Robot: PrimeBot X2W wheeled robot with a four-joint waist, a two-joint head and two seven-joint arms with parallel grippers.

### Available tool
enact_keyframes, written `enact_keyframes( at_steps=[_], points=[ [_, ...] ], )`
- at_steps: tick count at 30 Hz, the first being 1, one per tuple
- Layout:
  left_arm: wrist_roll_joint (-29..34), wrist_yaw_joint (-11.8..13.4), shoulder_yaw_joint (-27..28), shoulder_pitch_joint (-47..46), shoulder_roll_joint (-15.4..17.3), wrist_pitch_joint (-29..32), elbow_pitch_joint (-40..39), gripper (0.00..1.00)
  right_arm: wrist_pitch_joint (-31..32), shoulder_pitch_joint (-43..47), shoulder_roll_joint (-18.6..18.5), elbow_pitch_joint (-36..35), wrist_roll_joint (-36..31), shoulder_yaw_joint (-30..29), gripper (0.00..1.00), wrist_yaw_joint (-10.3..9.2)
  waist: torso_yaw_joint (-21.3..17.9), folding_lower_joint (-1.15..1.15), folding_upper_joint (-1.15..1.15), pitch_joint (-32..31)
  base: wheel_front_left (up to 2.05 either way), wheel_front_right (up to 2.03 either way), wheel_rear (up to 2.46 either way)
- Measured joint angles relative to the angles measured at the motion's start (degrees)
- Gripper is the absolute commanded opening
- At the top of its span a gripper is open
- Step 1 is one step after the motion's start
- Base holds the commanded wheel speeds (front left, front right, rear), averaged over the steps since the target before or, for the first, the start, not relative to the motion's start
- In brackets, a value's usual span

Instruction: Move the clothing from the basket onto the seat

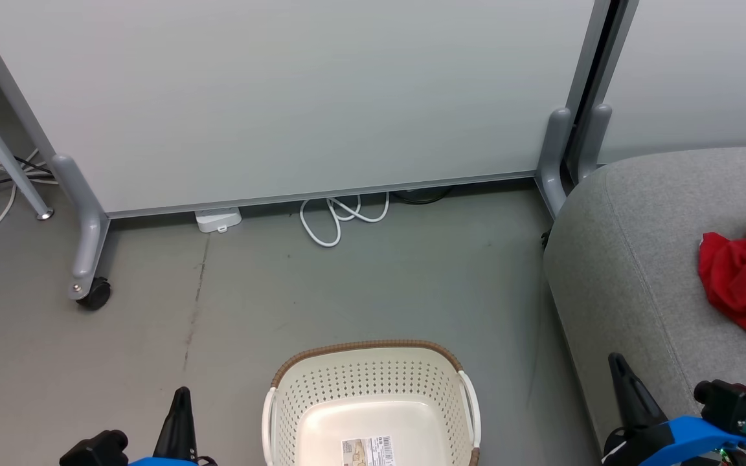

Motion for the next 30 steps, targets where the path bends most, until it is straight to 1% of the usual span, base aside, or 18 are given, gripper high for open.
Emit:
enact_keyframes(
  at_steps=[15,30],
  points=[
    [-12.8,-0.1,1.5,-1.5,0.0,3.3,-1.8,0.00,2.0,-0.7,0.0,-0.4,14.1,-0.7,0.00,0.00,-0.6,0.00,0.00,0.0,0.00,0.00,0.00],
    [-23.7,-0.3,2.8,-3.0,0.0,6.3,-3.5,0.00,3.5,-2.0,0.0,-0.8,25.9,-1.3,0.00,0.00,-1.3,0.00,0.00,0.1,0.00,0.00,0.00]
  ],
)
